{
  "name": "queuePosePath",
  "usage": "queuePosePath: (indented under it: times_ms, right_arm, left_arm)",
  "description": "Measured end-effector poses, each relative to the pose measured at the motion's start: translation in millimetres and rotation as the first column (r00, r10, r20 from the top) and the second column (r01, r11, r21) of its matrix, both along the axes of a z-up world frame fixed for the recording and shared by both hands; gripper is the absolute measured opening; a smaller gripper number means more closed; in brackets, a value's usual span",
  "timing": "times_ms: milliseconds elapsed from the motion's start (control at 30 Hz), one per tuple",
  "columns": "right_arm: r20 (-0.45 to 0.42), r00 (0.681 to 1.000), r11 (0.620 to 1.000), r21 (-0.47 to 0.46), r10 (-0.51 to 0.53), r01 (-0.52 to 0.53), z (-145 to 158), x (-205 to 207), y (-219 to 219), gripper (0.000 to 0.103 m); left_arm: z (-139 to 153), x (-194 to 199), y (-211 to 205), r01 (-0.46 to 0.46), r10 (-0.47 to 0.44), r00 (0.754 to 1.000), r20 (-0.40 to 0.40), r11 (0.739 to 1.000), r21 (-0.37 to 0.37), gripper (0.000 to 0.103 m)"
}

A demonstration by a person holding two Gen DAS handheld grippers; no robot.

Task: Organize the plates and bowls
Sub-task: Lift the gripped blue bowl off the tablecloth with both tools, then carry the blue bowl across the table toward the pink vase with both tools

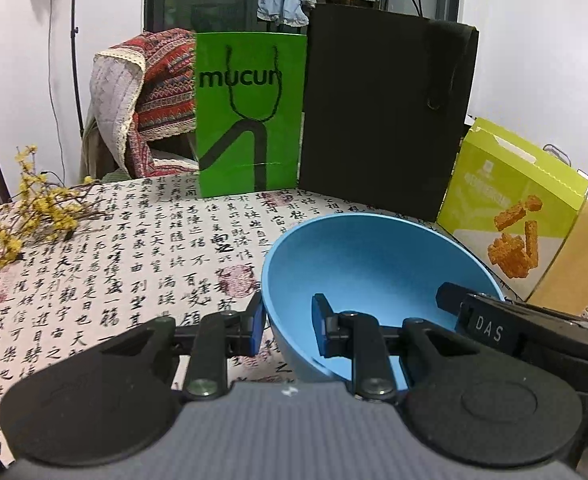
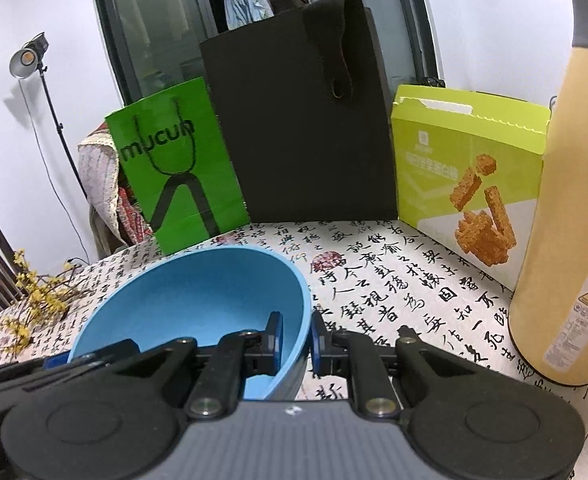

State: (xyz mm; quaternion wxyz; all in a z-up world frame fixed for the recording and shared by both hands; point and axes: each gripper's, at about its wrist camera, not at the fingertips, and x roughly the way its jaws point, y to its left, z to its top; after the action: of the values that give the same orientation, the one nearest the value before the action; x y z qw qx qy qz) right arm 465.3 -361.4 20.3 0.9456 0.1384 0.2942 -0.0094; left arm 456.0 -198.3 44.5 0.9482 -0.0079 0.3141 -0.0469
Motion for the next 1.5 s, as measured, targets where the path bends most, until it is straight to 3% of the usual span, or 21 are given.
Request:
queuePosePath:
  times_ms: [867, 1500]
  right_arm:
    - [0.02, 0.996, 0.996, 0.013, 0.087, -0.088, 13.5, -40.2, 49.0, 0.014]
    - [0.048, 0.977, 0.977, 0.027, 0.209, -0.21, 27.3, -55.0, 106.5, 0.014]
  left_arm:
    - [20.2, -55.1, 48.0, -0.093, 0.093, 0.995, 0.039, 0.996, -0.009, 0.024]
    - [33.0, -87.8, 106.8, -0.212, 0.213, 0.976, 0.055, 0.977, -0.015, 0.024]
